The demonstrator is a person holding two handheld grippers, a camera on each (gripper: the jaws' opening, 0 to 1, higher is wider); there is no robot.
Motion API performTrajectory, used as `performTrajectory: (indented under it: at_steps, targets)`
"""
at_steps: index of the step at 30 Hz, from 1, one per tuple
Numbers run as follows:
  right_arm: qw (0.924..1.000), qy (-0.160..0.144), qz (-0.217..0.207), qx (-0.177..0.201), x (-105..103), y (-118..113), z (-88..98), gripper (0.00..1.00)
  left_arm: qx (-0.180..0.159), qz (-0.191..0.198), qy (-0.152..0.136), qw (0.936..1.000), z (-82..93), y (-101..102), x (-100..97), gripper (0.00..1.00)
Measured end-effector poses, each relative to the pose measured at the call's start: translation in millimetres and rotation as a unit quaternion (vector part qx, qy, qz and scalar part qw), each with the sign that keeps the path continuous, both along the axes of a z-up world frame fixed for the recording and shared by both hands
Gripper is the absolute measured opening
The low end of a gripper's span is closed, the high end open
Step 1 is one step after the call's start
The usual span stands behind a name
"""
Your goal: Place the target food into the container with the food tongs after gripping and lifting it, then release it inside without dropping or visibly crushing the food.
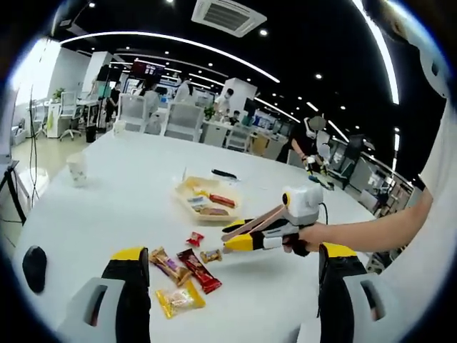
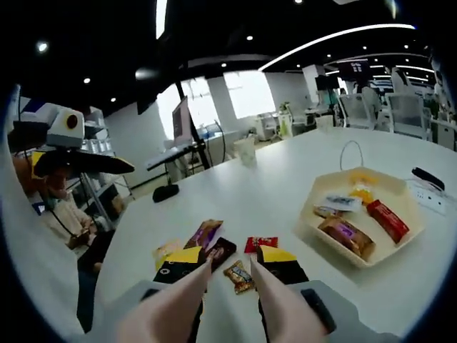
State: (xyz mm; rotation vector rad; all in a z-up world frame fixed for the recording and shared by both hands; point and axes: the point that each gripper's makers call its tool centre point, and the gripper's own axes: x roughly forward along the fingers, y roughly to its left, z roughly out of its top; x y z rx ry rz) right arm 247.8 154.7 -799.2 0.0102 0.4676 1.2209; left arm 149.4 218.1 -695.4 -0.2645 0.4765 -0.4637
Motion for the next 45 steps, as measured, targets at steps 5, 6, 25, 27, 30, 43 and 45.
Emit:
performTrajectory:
  at_steps: [5,6,25,27,30,43,45]
  targets:
    - [1.0000,-0.002,0.006,0.000,1.2,1.3,0.1,0.29,-0.002,0.003,0.004,1.0000,-2.7,-0.9,2.7,0.99]
    - [1.0000,-0.002,0.007,0.006,1.6,2.1,1.4,0.29,-0.005,0.003,0.007,1.0000,-3.6,-1.6,3.2,0.99]
    - [0.9998,0.011,0.017,-0.008,-0.8,4.6,-17.9,0.28,-0.006,0.023,0.022,0.9995,-11.8,8.9,0.2,0.99]
    - [0.9998,0.009,0.017,-0.008,-0.2,5.0,-17.7,0.29,-0.005,0.022,0.024,0.9995,-12.9,9.5,1.1,0.99]
    - [0.9993,-0.013,0.029,-0.020,1.0,6.9,-20.1,0.28,-0.006,0.023,0.023,0.9995,-12.8,10.9,2.9,0.99]
    - [0.9974,-0.042,0.054,-0.024,0.6,13.9,-23.6,0.28,-0.012,0.036,0.028,0.9989,-15.7,14.7,-1.4,0.99]
    - [0.9975,-0.036,0.058,-0.018,-1.3,15.7,-22.1,0.28,-0.013,0.036,0.034,0.9987,-17.0,13.8,-2.2,0.99]
